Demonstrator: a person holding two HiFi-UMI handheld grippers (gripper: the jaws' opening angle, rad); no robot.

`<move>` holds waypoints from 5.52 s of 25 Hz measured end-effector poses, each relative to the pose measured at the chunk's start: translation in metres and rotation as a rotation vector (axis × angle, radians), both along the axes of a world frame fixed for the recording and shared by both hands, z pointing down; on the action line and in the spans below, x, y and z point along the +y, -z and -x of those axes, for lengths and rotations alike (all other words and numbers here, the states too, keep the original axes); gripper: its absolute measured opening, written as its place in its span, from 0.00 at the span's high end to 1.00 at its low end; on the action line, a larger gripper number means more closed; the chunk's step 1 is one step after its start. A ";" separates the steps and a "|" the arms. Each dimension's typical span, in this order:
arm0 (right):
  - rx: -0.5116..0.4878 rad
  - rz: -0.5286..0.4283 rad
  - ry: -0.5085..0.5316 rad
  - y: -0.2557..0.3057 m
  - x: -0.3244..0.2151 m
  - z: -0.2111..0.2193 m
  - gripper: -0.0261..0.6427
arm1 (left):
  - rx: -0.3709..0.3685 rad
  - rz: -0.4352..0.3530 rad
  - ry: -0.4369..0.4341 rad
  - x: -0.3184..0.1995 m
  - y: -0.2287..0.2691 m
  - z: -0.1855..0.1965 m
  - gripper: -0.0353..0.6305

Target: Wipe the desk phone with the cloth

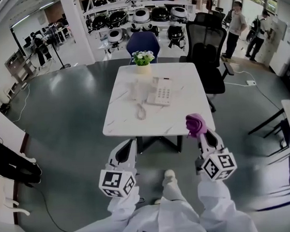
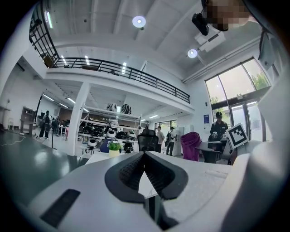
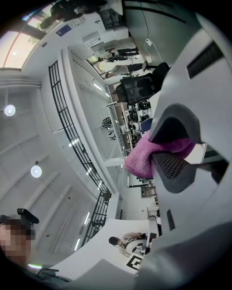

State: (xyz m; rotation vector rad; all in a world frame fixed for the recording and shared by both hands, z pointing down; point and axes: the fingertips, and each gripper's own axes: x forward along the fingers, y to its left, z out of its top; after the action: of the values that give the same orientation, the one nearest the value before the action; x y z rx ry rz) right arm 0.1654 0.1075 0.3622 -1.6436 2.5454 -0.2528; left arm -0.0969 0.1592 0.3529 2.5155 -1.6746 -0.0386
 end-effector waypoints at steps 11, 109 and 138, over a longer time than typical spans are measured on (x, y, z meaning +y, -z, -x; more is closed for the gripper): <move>-0.003 0.044 0.035 -0.019 -0.087 0.011 0.91 | 0.033 0.034 0.038 -0.078 -0.019 0.009 0.95; 0.386 0.564 0.234 -0.212 -0.473 0.106 0.91 | 0.058 0.413 -0.065 -0.401 -0.186 -0.031 0.95; 0.409 0.611 0.268 -0.227 -0.436 0.115 0.91 | 0.061 0.400 -0.061 -0.379 -0.180 -0.030 0.95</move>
State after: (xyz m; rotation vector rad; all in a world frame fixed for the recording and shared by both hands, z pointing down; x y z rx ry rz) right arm 0.0505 -0.3285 0.5889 -1.6443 3.2343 -0.8777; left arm -0.0667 -0.2201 0.5330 2.2383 -1.4153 0.2030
